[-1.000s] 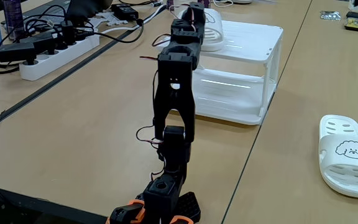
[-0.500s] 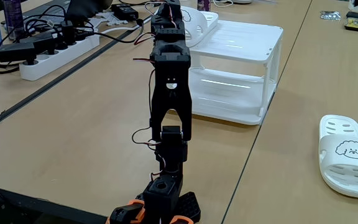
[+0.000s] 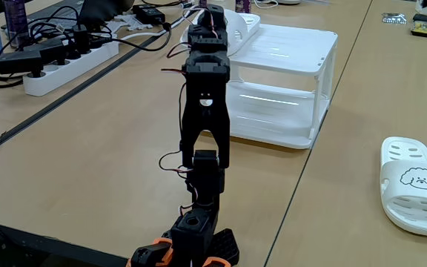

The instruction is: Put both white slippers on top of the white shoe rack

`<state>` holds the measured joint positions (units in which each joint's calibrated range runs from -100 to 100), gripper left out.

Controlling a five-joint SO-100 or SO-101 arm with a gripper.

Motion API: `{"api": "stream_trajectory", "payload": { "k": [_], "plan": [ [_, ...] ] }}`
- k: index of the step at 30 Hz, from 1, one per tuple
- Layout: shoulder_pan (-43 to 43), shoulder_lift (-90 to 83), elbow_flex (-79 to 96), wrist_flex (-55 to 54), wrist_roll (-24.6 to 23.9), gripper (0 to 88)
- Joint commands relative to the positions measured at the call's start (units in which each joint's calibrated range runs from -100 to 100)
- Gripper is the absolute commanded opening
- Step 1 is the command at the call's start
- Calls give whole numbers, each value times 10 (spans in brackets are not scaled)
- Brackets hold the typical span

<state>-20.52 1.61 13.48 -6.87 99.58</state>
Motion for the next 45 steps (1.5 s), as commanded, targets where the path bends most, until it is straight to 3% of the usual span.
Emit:
{"api": "stream_trajectory", "payload": {
  "k": [1, 45],
  "plan": [
    [14, -50, 0, 0, 4, 271],
    [59, -81, 33, -1, 4, 271]
  ]
}}
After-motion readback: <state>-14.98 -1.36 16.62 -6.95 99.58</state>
